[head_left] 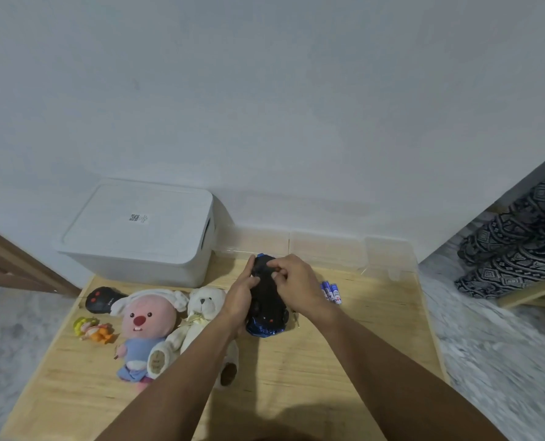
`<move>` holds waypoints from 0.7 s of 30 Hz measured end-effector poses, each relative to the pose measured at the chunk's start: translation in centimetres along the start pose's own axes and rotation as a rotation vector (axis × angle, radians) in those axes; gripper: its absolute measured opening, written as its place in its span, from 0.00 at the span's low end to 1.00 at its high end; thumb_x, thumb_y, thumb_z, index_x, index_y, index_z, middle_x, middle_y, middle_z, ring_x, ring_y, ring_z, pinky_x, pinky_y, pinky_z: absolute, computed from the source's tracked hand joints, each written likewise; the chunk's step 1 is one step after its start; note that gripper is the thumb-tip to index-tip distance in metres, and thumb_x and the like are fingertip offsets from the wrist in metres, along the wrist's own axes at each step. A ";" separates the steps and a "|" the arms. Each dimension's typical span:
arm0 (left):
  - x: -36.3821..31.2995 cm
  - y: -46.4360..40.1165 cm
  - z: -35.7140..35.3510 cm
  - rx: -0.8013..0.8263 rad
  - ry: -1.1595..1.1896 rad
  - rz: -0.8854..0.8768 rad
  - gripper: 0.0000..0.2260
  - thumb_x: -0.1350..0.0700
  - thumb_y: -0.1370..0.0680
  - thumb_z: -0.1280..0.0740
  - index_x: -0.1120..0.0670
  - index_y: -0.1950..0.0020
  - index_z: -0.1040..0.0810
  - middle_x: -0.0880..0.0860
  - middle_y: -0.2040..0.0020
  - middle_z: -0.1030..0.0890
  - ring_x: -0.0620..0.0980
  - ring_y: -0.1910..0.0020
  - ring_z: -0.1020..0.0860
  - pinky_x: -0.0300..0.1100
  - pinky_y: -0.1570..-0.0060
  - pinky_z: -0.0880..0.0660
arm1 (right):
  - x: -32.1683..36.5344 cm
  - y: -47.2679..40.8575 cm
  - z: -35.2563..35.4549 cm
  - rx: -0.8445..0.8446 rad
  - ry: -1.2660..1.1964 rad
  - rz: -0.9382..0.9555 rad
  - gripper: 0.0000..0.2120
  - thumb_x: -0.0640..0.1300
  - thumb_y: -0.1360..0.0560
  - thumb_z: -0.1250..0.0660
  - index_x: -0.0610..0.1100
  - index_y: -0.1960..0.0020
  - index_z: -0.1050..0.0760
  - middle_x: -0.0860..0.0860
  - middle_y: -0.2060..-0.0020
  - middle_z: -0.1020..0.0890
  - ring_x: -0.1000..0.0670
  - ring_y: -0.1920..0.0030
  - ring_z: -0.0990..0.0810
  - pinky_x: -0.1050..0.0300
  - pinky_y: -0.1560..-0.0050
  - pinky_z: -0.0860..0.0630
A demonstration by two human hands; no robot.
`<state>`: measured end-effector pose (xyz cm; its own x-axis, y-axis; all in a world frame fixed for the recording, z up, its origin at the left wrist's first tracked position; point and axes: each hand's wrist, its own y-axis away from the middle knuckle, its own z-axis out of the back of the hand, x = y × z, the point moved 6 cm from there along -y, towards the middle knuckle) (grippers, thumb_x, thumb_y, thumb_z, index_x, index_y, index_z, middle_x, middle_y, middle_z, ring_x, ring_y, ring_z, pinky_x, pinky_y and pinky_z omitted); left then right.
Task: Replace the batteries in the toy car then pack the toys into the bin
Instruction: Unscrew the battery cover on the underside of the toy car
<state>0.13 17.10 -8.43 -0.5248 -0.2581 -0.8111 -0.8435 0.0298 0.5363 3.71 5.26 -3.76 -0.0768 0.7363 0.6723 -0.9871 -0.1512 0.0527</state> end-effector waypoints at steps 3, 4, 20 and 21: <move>-0.2 0.1 -0.1 0.026 0.038 0.004 0.23 0.60 0.18 0.45 0.40 0.26 0.34 0.54 0.35 0.25 0.54 0.39 0.24 0.50 0.42 0.24 | 0.3 0.0 -0.1 0.024 0.019 0.004 0.12 0.41 0.24 0.34 0.47 0.41 0.20 0.49 0.47 0.20 0.50 0.47 0.21 0.55 0.42 0.25; -0.2 0.1 0.0 0.032 0.049 0.004 0.23 0.60 0.18 0.44 0.40 0.26 0.35 0.53 0.34 0.25 0.53 0.39 0.24 0.49 0.43 0.24 | 0.4 0.1 0.0 0.026 0.016 0.002 0.12 0.41 0.24 0.33 0.47 0.42 0.20 0.49 0.47 0.20 0.51 0.48 0.21 0.55 0.43 0.25; -0.6 -0.9 2.2 -0.111 0.037 -0.060 0.24 0.61 0.18 0.43 0.45 0.23 0.39 0.57 0.34 0.24 0.58 0.40 0.22 0.58 0.37 0.27 | -0.5 -0.1 1.9 0.096 -0.192 -0.119 0.08 0.39 0.29 0.27 0.49 0.58 0.25 0.54 0.63 0.23 0.53 0.60 0.24 0.59 0.58 0.26; -0.9 -1.0 2.5 -0.132 0.059 -0.070 0.24 0.61 0.18 0.43 0.45 0.23 0.39 0.56 0.33 0.25 0.58 0.40 0.22 0.58 0.37 0.27 | -0.9 -0.2 2.1 0.062 -0.231 -0.150 0.07 0.39 0.29 0.27 0.48 0.58 0.24 0.52 0.62 0.22 0.52 0.61 0.23 0.58 0.57 0.24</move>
<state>1.11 19.72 -8.85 -0.4544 -0.3110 -0.8347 -0.8534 -0.1167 0.5080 4.24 3.23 -2.83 0.1105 0.5844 0.8039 -0.9740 -0.0974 0.2047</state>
